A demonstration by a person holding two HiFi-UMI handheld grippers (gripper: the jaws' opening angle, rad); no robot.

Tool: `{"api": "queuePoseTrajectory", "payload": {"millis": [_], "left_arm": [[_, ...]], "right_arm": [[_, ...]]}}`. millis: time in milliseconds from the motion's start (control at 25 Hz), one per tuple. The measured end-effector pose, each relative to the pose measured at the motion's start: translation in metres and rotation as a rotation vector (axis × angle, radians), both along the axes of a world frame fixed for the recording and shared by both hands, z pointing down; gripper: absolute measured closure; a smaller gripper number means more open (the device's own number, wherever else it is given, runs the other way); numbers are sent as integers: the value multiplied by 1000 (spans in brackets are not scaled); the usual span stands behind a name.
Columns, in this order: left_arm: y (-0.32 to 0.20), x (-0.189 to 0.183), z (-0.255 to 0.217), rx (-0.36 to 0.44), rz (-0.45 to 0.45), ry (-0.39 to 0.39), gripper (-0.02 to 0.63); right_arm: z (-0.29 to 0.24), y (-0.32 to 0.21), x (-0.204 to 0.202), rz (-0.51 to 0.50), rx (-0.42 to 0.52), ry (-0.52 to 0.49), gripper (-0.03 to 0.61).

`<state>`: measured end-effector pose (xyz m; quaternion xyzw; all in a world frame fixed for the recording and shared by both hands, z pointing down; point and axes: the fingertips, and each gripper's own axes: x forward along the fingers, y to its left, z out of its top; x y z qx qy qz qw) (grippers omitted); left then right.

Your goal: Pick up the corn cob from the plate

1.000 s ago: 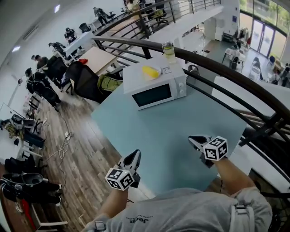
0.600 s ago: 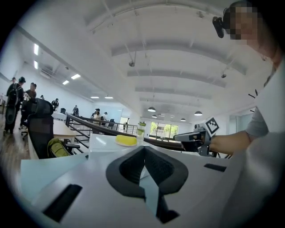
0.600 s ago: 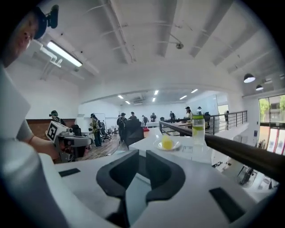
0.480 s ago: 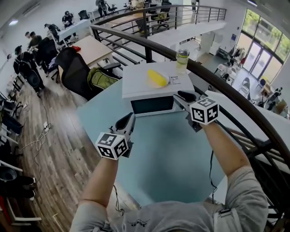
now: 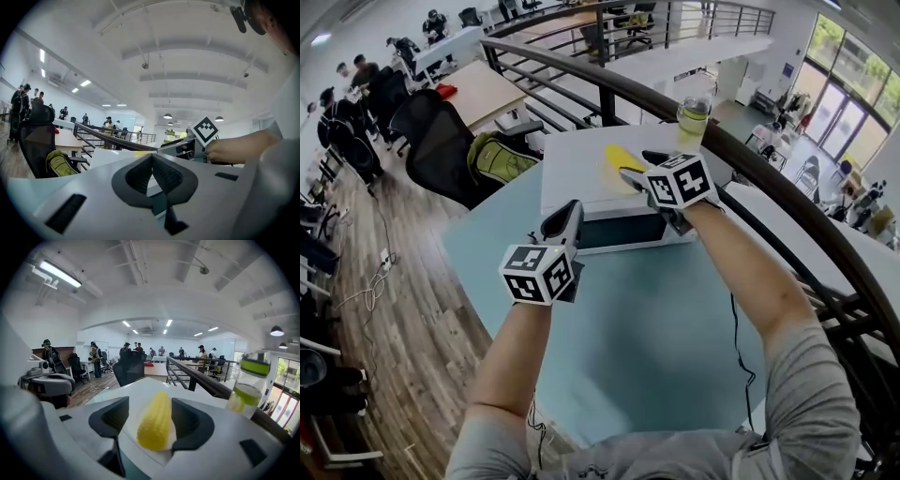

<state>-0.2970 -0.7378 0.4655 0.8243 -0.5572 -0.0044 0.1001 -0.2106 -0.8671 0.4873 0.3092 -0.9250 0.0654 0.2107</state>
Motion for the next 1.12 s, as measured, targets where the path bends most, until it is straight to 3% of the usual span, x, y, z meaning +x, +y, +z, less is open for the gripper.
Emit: {"api": "queuePoseTrajectory", "payload": {"millis": [160, 680, 920, 1040, 1080, 1120], "left_arm": [[-25, 5, 13, -10, 0, 7, 595], [-45, 18, 32, -30, 17, 16, 595], [-44, 18, 40, -28, 21, 12, 595], [-43, 19, 38, -29, 19, 12, 595], [-43, 19, 37, -29, 19, 13, 595], [-43, 18, 36, -29, 18, 14, 595]], "right_arm": [[16, -29, -16, 24, -75, 27, 264], [49, -51, -25, 50, -110, 176, 235], [61, -48, -28, 40, -89, 253, 238], [59, -46, -27, 34, -50, 294, 267], [58, -46, -27, 36, -38, 304, 322], [57, -46, -27, 38, -30, 309, 322]]}}
